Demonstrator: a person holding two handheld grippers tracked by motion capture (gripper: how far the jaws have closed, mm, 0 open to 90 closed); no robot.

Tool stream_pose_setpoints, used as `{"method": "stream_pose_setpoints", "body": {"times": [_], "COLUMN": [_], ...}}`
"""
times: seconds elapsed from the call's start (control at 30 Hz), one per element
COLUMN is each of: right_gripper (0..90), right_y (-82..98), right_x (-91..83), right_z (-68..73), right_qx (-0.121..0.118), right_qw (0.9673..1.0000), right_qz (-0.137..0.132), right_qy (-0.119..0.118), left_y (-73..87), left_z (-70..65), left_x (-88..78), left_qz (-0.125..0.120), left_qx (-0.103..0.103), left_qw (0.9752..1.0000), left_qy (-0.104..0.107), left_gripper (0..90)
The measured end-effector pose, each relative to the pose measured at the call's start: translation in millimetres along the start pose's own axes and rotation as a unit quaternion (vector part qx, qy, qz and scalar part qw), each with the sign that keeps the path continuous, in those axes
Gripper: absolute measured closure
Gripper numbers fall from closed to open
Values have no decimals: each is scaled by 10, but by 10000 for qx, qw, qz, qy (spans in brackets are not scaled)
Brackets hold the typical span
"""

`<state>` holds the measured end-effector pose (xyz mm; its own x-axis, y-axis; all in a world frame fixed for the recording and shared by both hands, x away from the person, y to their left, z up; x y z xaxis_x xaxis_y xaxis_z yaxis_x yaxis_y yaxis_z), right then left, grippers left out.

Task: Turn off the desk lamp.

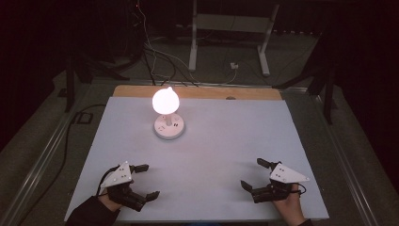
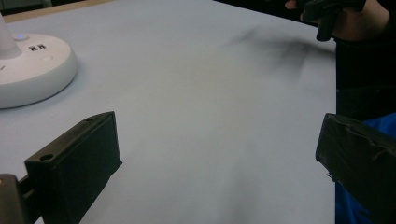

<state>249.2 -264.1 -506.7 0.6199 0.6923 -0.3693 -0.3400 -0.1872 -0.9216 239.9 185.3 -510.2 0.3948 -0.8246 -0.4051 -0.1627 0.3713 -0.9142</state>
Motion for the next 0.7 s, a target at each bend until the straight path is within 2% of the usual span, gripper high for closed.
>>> {"method": "stream_pose_setpoints", "body": {"times": [0.13, 0.47, 0.7], "right_gripper": [0, 0, 0], "right_y": [9, 0, -28], "right_x": [13, 9, -5], "right_z": [4, 5, 19], "right_qx": [-119, -90, -102], "right_qw": [9999, 9998, 9997], "right_qz": [86, 135, 199], "right_qy": [80, 98, 60], "left_y": [-3, -8, -19], "left_z": [-4, -29, -33], "left_x": [6, 13, 10], "left_qz": [29, 174, 157], "left_qx": [25, 149, 189], "left_qw": [10000, 9997, 9997], "left_qy": [-8, -37, -37], "left_gripper": [4, 5, 5]}}
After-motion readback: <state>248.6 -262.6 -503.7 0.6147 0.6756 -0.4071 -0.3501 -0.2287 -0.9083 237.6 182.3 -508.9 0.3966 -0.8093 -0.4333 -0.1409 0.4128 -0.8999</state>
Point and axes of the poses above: each handheld gripper's, and its own axes: x roughly forward along the jaws, y roughly out of its underside, z roughly to its left, the point moved 2 cm from there along x, roughly forward along the jaws, and after that the axes turned 8 degrees about x, right-handed, at the moved point
